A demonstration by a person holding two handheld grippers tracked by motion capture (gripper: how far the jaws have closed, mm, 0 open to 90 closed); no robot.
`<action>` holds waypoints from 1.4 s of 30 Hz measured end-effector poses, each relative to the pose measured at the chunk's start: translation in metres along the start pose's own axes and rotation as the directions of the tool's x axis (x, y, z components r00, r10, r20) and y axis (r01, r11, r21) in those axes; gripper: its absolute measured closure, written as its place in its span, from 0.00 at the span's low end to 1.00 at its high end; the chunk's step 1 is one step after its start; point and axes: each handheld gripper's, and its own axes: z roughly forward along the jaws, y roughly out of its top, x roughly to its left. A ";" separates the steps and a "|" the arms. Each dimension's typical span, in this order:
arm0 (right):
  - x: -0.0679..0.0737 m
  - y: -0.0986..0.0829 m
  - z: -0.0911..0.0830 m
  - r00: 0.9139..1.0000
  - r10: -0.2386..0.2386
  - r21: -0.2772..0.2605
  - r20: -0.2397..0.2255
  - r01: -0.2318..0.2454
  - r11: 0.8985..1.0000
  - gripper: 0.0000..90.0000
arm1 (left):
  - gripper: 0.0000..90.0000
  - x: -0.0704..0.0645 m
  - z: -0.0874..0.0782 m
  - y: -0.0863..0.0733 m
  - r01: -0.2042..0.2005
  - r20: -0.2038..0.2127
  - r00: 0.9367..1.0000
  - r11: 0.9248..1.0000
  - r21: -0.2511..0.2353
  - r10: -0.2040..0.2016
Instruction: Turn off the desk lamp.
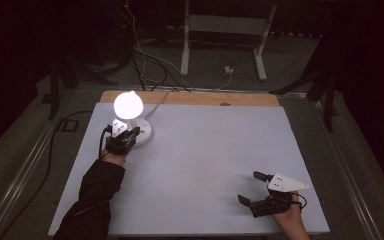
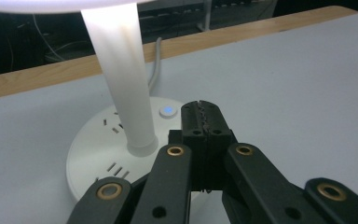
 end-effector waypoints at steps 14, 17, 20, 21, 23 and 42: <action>0.000 0.000 0.000 1.000 0.002 0.000 -0.001 -0.002 1.000 0.00 | 1.00 0.007 0.011 -0.012 0.016 -0.017 1.000 0.999 0.036 -0.015; 0.000 0.000 0.000 1.000 0.001 -0.001 -0.001 -0.001 1.000 0.00 | 1.00 0.008 0.014 -0.016 0.022 -0.019 1.000 0.998 0.051 -0.021; -0.001 0.000 0.000 1.000 0.002 -0.001 -0.001 -0.002 1.000 0.00 | 1.00 0.008 0.017 -0.018 0.014 -0.021 1.000 0.998 0.060 -0.013; -0.001 0.000 0.000 1.000 0.002 -0.001 -0.001 -0.002 1.000 0.00 | 1.00 0.007 0.017 -0.019 0.008 -0.022 1.000 0.998 0.064 -0.006; -0.001 0.000 0.000 1.000 0.002 0.000 -0.002 -0.002 1.000 0.00 | 1.00 0.006 0.019 -0.021 0.002 -0.025 1.000 0.998 0.069 0.000; 0.000 0.000 -0.001 1.000 0.000 -0.001 -0.002 0.000 1.000 0.00 | 1.00 0.007 0.015 -0.019 0.004 -0.006 1.000 0.999 0.046 -0.004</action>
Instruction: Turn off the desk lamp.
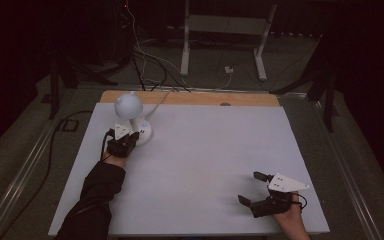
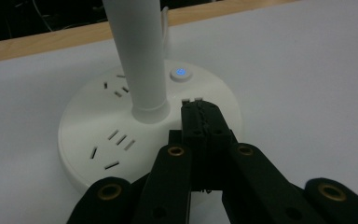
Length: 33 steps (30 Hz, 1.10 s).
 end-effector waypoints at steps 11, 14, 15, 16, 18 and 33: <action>0.000 0.000 0.000 1.000 -0.001 0.001 0.001 0.001 1.000 0.00 | 0.83 -0.003 -0.026 0.021 0.064 0.088 0.994 0.997 -0.031 -0.061; 0.000 0.000 0.001 1.000 0.002 0.002 0.002 -0.002 1.000 0.00 | 0.71 -0.004 -0.032 0.022 0.061 0.081 0.995 0.997 -0.040 -0.058; 0.000 0.000 0.001 1.000 0.002 0.002 0.002 -0.002 1.000 0.00 | 0.70 -0.005 -0.034 0.022 0.060 0.084 0.995 0.997 -0.041 -0.056; 0.000 0.000 0.000 1.000 0.001 0.002 0.003 -0.001 1.000 0.00 | 0.67 -0.006 -0.036 0.022 0.057 0.085 0.995 0.997 -0.042 -0.054; 0.000 0.000 0.000 1.000 0.000 0.002 0.004 0.000 1.000 0.00 | 0.59 -0.007 -0.039 0.022 0.060 0.093 0.994 0.997 -0.040 -0.056; 0.000 0.000 -0.002 1.000 0.004 -0.009 0.004 -0.004 1.000 0.00 | 0.06 -0.019 -0.058 0.020 0.052 0.267 0.962 0.999 0.010 -0.053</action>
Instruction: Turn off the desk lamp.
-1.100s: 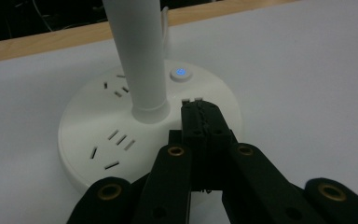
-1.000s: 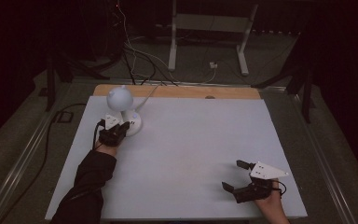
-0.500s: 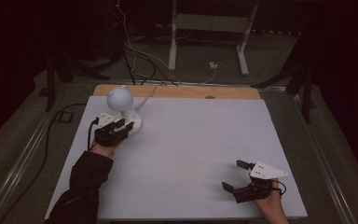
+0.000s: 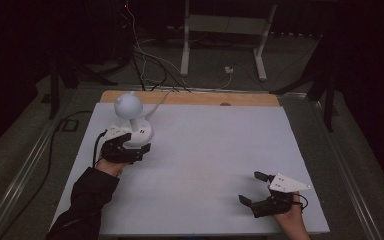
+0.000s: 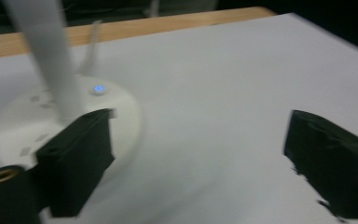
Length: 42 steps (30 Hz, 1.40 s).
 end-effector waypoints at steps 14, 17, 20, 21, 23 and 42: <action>0.000 0.000 0.001 1.000 0.002 0.000 -0.004 -0.002 1.000 0.00 | 0.00 -0.019 -0.020 -0.028 -0.072 0.098 0.993 0.996 0.054 0.066; 0.000 0.000 0.002 1.000 0.000 0.004 -0.005 0.000 1.000 0.00 | 0.00 -0.022 -0.024 -0.035 -0.098 0.105 0.990 0.993 0.064 0.091; 0.000 0.000 0.002 1.000 0.001 0.003 -0.004 -0.001 1.000 0.00 | 0.00 -0.024 -0.029 -0.040 -0.105 0.109 0.989 0.992 0.073 0.097; 0.000 0.000 0.002 1.000 0.002 0.003 -0.004 -0.002 1.000 0.00 | 0.00 -0.024 -0.030 -0.043 -0.107 0.110 0.989 0.991 0.079 0.098; 0.000 0.000 0.002 1.000 0.003 0.004 -0.003 -0.003 1.000 0.00 | 0.00 -0.026 -0.032 -0.048 -0.121 0.110 0.988 0.988 0.097 0.110; 0.001 0.000 0.002 1.000 -0.002 0.009 -0.001 0.002 1.000 0.00 | 0.01 -0.033 -0.045 -0.083 -0.204 0.172 0.968 0.972 0.118 0.182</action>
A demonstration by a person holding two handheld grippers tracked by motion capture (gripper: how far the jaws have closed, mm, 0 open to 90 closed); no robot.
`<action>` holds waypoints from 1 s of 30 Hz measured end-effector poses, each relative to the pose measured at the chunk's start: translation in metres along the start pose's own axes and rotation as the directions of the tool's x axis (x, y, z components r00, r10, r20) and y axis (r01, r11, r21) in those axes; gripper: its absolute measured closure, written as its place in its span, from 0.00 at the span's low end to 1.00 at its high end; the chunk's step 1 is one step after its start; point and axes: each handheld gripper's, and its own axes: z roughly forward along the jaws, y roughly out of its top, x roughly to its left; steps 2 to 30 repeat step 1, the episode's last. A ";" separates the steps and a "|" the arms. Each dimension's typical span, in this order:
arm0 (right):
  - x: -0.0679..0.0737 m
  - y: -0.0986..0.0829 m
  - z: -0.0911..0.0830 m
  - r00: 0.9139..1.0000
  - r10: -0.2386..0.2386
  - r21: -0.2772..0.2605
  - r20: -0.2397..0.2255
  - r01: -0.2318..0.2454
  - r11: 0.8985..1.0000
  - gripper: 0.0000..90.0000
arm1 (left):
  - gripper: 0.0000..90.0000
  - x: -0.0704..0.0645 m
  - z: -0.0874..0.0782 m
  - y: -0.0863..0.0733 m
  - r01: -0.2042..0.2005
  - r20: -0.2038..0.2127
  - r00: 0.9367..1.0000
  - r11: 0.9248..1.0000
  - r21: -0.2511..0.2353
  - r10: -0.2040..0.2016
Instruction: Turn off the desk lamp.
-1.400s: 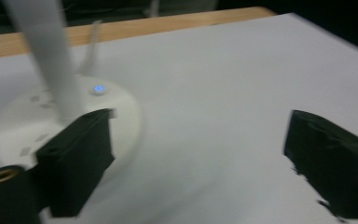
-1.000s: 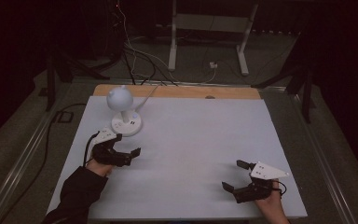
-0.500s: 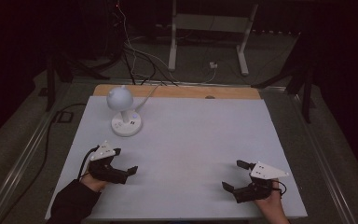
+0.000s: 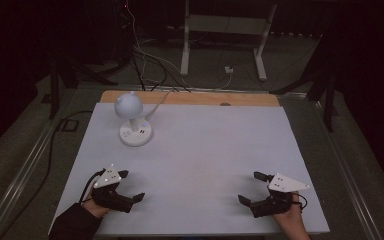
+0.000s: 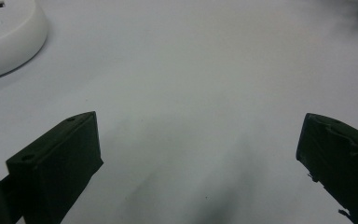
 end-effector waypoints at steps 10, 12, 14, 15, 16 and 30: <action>0.000 0.000 0.000 1.000 -0.001 0.000 0.000 0.001 1.000 0.00 | 0.01 0.000 0.000 0.000 -0.003 0.001 1.000 1.000 0.001 0.003; 0.000 0.000 0.000 1.000 -0.001 0.000 0.000 0.001 1.000 0.00 | 0.01 0.000 0.000 0.000 -0.003 0.001 1.000 1.000 0.001 0.003; 0.000 0.000 0.000 1.000 -0.001 0.000 0.000 0.001 1.000 0.00 | 0.01 0.000 0.000 0.000 -0.003 0.001 1.000 1.000 0.001 0.003; 0.000 0.000 0.000 1.000 -0.001 0.000 0.000 0.001 1.000 0.00 | 0.01 0.000 0.000 0.000 -0.003 0.001 1.000 1.000 0.001 0.003; 0.000 0.000 0.000 1.000 -0.001 0.000 0.000 0.001 1.000 0.00 | 0.01 0.000 0.000 0.000 -0.003 0.001 1.000 1.000 0.001 0.003; 0.000 0.000 0.000 1.000 -0.001 0.000 0.000 0.001 1.000 0.00 | 0.01 0.000 0.000 0.000 -0.003 0.001 1.000 1.000 0.001 0.003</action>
